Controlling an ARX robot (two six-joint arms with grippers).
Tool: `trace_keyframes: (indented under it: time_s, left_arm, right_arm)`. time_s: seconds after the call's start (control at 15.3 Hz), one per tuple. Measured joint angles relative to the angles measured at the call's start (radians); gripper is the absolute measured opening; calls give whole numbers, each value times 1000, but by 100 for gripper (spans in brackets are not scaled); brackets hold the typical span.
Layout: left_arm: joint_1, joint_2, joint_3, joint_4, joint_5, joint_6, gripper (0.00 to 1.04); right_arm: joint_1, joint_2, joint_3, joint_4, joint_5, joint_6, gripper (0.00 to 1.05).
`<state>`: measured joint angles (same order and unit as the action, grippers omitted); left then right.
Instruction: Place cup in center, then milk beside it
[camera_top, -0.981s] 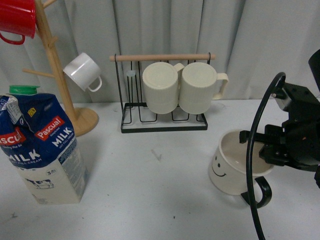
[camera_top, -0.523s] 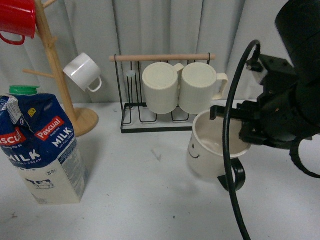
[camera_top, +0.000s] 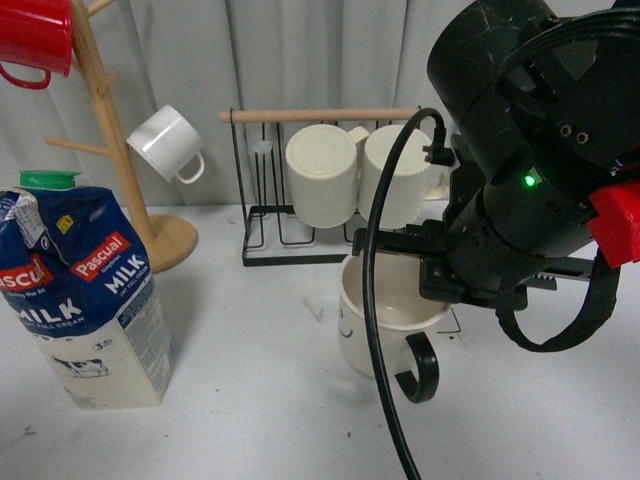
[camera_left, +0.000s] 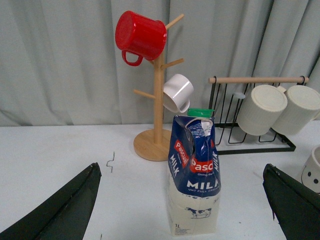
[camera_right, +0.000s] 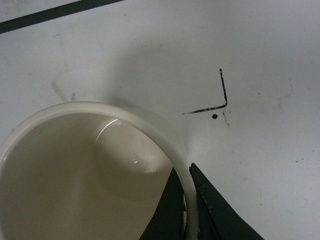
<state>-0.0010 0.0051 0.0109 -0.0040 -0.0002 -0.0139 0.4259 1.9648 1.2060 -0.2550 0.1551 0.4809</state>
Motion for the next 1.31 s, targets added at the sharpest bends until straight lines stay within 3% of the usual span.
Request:
trace_keyframes:
  time_s: [1.11, 1.18, 1.31]
  left_arm:
    - [0, 0, 0, 0, 0, 0, 98]
    - [0, 0, 0, 0, 0, 0, 98]
    - [0, 0, 0, 0, 0, 0, 98]
  right_arm:
    - [-2, 96, 46, 35, -29, 89, 3]
    - [-2, 97, 50, 34, -33, 89, 9]
    - [-4, 97, 50, 30, -47, 88, 32]
